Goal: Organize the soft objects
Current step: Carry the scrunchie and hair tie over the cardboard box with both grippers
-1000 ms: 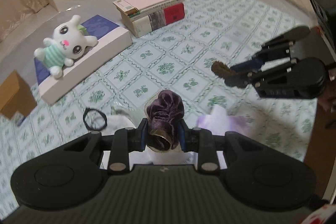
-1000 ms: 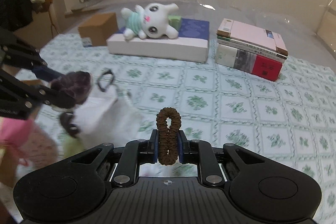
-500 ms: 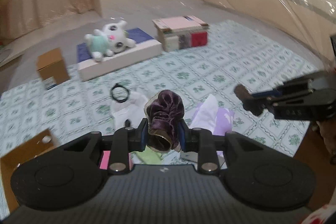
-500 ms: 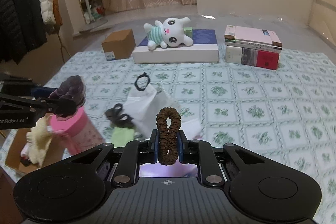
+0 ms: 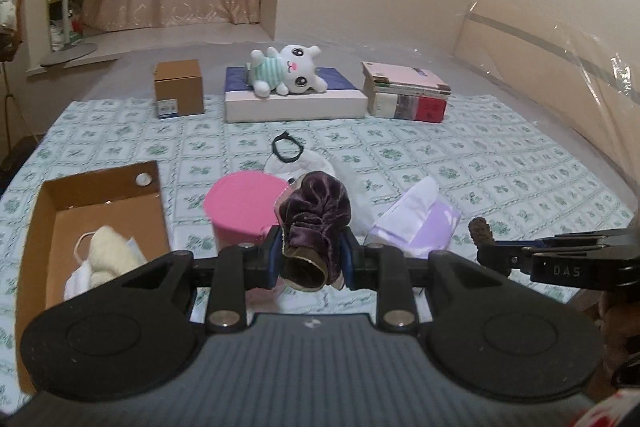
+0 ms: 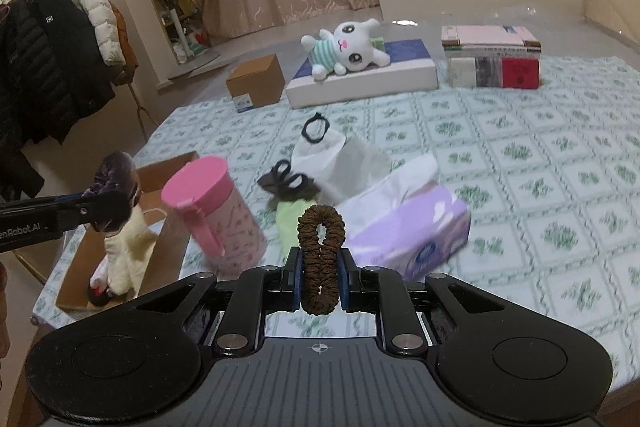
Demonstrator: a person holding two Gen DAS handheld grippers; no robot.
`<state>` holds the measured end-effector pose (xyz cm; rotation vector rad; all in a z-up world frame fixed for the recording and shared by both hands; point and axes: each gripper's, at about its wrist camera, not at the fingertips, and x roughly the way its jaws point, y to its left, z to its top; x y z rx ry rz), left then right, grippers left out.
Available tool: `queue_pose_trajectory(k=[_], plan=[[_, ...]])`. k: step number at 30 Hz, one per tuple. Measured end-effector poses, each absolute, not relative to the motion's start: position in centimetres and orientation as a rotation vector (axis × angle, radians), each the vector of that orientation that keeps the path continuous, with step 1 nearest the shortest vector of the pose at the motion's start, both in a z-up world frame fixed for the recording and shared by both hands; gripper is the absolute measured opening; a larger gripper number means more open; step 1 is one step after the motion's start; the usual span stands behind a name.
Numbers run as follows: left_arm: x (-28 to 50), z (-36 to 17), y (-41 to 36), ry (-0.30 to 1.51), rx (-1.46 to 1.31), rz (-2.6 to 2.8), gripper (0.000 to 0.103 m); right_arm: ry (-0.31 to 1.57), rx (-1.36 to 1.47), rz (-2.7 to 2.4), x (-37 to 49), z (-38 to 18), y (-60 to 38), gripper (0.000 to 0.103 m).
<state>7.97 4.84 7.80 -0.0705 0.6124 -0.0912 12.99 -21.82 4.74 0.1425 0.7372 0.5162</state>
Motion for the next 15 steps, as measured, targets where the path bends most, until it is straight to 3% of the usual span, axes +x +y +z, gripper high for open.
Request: queue_pose_trajectory(k=[15], plan=[[5.1, 4.6, 5.3, 0.68, -0.087, -0.036, 0.026, 0.765, 0.079, 0.58, 10.2, 3.0, -18.9, 0.018]])
